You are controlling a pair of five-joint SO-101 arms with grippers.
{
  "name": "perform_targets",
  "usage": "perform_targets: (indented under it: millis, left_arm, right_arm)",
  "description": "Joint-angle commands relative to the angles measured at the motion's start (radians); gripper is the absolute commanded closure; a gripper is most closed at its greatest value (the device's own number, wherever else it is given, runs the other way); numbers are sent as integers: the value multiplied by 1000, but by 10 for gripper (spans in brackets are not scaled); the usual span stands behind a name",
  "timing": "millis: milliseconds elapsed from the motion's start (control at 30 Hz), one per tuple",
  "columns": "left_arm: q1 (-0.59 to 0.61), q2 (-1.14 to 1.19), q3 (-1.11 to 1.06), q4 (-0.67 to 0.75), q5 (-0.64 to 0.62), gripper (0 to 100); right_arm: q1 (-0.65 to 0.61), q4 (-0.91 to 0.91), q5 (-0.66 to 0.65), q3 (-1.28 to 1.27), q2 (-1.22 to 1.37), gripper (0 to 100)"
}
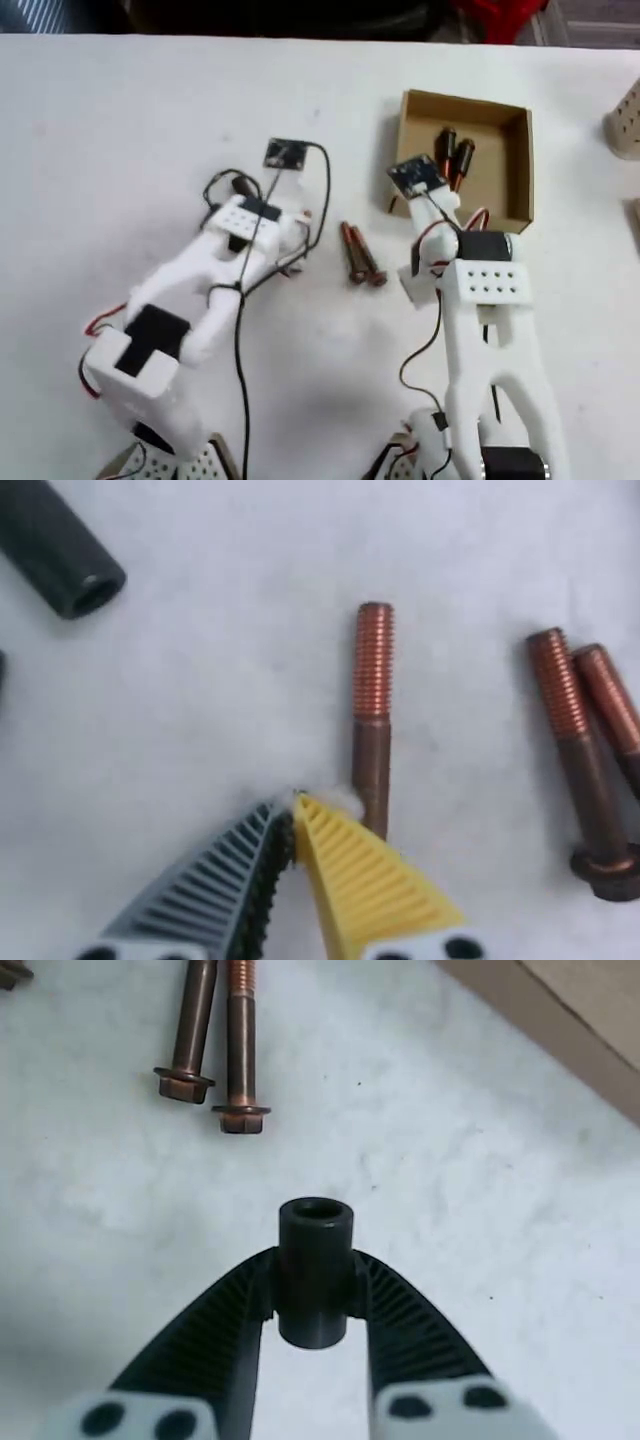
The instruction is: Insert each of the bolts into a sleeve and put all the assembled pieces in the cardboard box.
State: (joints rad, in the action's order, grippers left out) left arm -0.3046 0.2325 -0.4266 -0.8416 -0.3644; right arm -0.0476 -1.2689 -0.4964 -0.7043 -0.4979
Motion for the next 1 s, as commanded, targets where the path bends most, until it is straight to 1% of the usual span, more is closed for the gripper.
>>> perform_targets:
  millis: [0,167,267,433,700,800,967]
  left_arm:
    - [13,-8,51,-37,-5,978]
    - [56,-8,57,-44,-3,978]
    - [53,-1,57,-40,-3,978]
    - [-25,1,48,32,-3,979]
    - [-191,1,46,104,-8,979]
    - [-217,1,46,141,-5,979]
    - [-209,-7,46,153,-2,979]
  right_arm:
    - [7,-13,17,5,-48,981]
    - [7,-13,17,5,-50,981]
    - [7,-13,15,5,-50,981]
    - [13,-13,14,3,-50,981]
    - [76,-8,8,-28,-51,981]
    - [97,-8,8,-28,-51,981]
    - [117,-8,8,-29,-45,981]
